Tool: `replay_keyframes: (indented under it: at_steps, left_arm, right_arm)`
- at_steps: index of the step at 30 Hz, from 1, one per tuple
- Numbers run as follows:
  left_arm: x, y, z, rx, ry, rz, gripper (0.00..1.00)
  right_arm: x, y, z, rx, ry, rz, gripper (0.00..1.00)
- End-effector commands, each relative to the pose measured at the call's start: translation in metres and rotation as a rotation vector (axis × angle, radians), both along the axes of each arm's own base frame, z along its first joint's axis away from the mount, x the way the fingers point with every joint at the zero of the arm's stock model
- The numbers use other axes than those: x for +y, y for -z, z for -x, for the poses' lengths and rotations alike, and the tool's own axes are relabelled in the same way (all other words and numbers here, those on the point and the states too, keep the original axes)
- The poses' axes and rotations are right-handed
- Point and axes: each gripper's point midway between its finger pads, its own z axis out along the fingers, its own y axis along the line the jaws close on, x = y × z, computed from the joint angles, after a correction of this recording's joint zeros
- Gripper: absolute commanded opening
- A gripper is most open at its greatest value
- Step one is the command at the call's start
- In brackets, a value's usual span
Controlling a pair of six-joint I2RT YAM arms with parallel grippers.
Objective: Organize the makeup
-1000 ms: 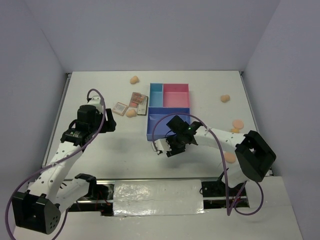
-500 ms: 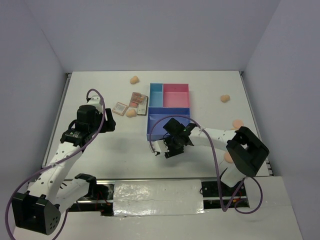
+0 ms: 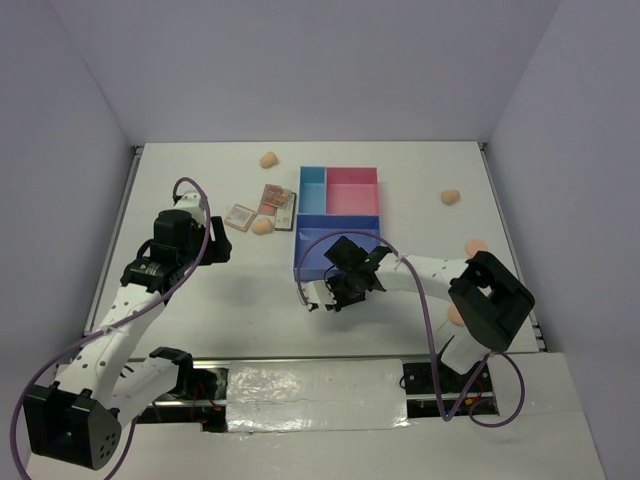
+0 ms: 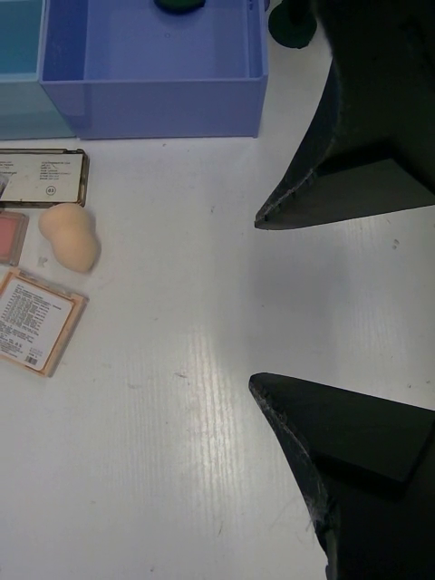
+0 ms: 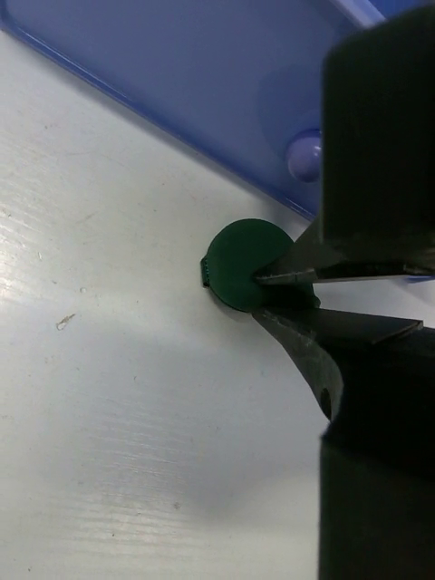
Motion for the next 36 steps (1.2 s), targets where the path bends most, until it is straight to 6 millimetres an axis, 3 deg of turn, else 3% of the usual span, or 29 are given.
replay_keyframes:
  at_steps: [1,11,19,23,28,32,36]
  left_arm:
    - [0.001,-0.012,-0.01,-0.055,0.002,-0.004,0.77]
    - [0.0,-0.01,-0.011,-0.051,0.005,-0.003,0.77]
    - [0.0,-0.009,-0.011,-0.048,0.007,-0.004,0.77]
    - [0.0,-0.009,-0.011,-0.046,0.006,-0.003,0.77]
    - [0.0,-0.01,-0.011,-0.048,0.008,0.0,0.77]
    - [-0.001,-0.009,-0.011,-0.048,0.012,0.003,0.77]
    - [0.0,-0.01,-0.011,-0.048,0.008,0.0,0.77]
  right_arm:
    - [0.002,0.003,0.014,0.047,-0.025,-0.02,0.21]
    - [0.021,-0.041,0.035,0.124,-0.001,-0.191,0.08]
    - [0.047,-0.12,0.057,0.249,0.027,-0.414,0.06]
    - [0.05,-0.15,0.04,0.299,0.116,-0.507,0.04]
    - [0.042,-0.184,-0.003,0.325,0.262,-0.628,0.04]
    - [0.039,-0.192,-0.03,0.338,0.386,-0.683,0.08]
    - [0.045,-0.184,-0.052,0.349,0.499,-0.708,0.09]
